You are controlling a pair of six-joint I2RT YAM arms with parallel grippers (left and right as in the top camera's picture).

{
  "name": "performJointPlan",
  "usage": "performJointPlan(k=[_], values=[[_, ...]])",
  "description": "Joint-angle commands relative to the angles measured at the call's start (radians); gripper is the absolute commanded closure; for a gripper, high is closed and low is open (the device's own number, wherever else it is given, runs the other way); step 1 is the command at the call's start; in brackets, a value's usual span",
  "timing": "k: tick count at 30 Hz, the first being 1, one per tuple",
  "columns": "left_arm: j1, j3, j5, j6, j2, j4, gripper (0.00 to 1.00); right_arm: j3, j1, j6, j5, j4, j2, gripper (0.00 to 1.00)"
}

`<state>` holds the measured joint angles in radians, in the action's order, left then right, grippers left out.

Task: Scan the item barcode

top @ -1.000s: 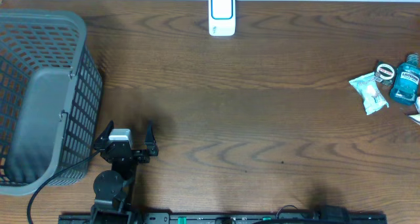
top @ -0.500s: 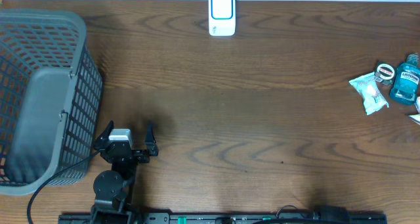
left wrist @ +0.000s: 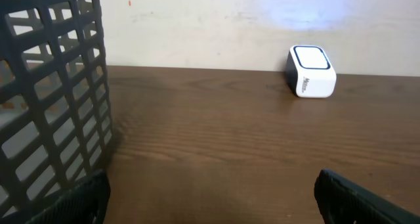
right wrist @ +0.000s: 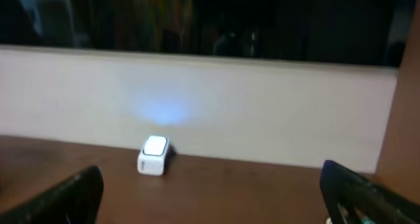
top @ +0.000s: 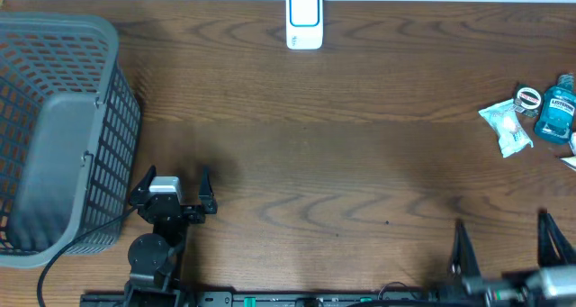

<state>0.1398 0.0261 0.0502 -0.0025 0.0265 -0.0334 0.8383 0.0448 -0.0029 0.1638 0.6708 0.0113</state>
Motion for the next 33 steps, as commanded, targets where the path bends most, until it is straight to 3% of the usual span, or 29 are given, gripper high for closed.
performJointPlan(k=[1, 12, 18, 23, 33], values=[[-0.004, -0.022, 0.009, 0.002, -0.002, -0.034, 0.02, -0.114, -0.013, 0.017, 0.003, -0.097, -0.005, 0.01], [-0.004, -0.022, 0.009, 0.002, -0.002, -0.034, 0.02, -0.610, -0.013, 0.018, 0.004, -0.674, -0.006, 0.01], [-0.004, -0.022, 0.009, 0.002, -0.002, -0.034, 0.02, -0.760, -0.013, 0.017, 0.003, -0.889, -0.006, 0.01], [-0.004, -0.022, 0.009, 0.002, -0.002, -0.034, 0.02, -0.829, -0.014, 0.017, 0.003, -0.915, -0.006, 0.01], [-0.004, -0.022, 0.009, 0.002, -0.002, -0.034, 0.02, -0.833, -0.014, 0.013, -0.001, -0.802, -0.006, 0.01]])
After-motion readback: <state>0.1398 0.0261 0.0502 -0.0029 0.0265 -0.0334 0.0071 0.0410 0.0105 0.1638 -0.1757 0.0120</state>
